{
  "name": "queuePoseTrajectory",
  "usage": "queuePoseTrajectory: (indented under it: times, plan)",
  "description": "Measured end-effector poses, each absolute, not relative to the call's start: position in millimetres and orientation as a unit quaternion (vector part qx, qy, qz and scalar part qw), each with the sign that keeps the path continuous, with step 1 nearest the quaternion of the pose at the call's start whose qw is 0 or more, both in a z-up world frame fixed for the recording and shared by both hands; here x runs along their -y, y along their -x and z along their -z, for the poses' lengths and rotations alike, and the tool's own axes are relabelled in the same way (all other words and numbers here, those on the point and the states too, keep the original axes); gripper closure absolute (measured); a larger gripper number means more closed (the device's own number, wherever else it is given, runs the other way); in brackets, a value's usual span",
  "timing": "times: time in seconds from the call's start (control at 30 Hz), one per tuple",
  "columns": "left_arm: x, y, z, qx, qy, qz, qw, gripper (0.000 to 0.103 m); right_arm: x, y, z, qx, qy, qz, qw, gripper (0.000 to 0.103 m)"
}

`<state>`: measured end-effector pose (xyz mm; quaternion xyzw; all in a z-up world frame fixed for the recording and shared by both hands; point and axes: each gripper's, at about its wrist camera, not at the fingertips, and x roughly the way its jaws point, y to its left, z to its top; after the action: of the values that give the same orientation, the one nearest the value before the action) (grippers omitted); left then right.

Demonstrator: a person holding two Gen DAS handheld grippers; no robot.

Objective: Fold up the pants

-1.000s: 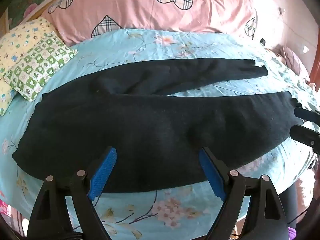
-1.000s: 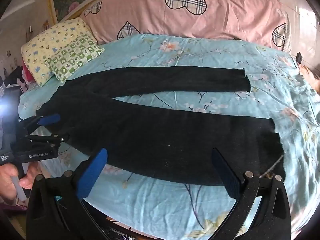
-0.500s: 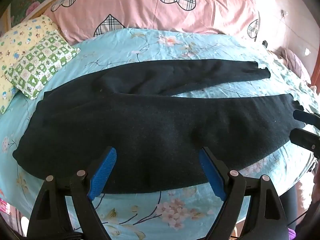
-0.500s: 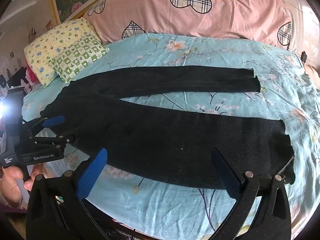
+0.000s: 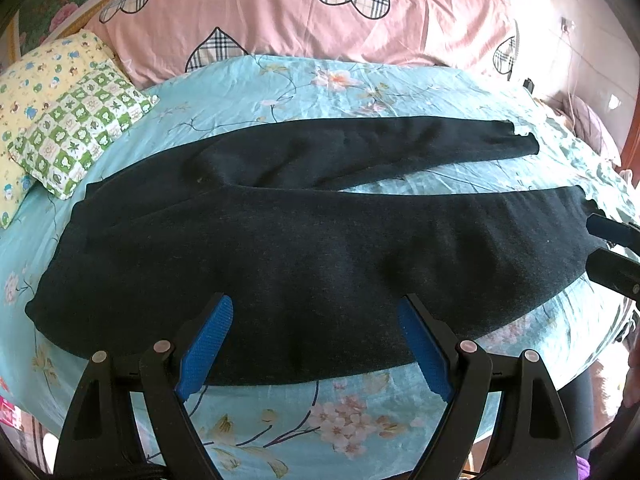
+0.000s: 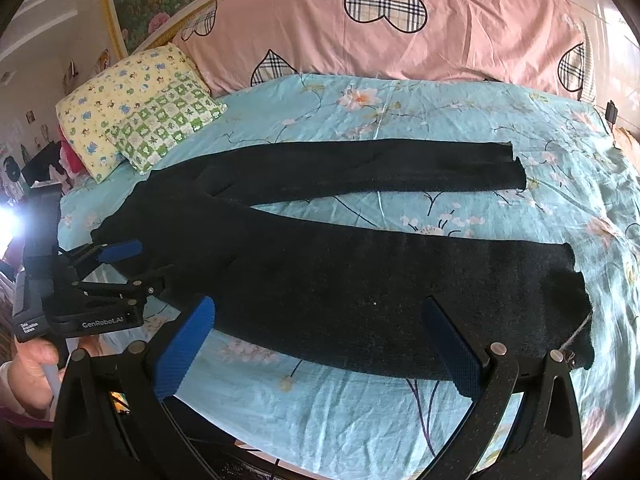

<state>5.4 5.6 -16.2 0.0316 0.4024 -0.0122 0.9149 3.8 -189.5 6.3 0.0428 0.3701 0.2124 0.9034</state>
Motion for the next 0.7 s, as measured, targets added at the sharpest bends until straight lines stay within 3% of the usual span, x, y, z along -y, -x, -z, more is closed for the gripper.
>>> queuePoseTrajectory:
  times: [0.7]
  plan:
    - [-5.2, -4.7, 16.7, -0.407, -0.032, 0.018, 0.913, 0.017, 187.7, -1.1, -6.3, -0.369, -0.056, -0.221, 0.901, 0.0]
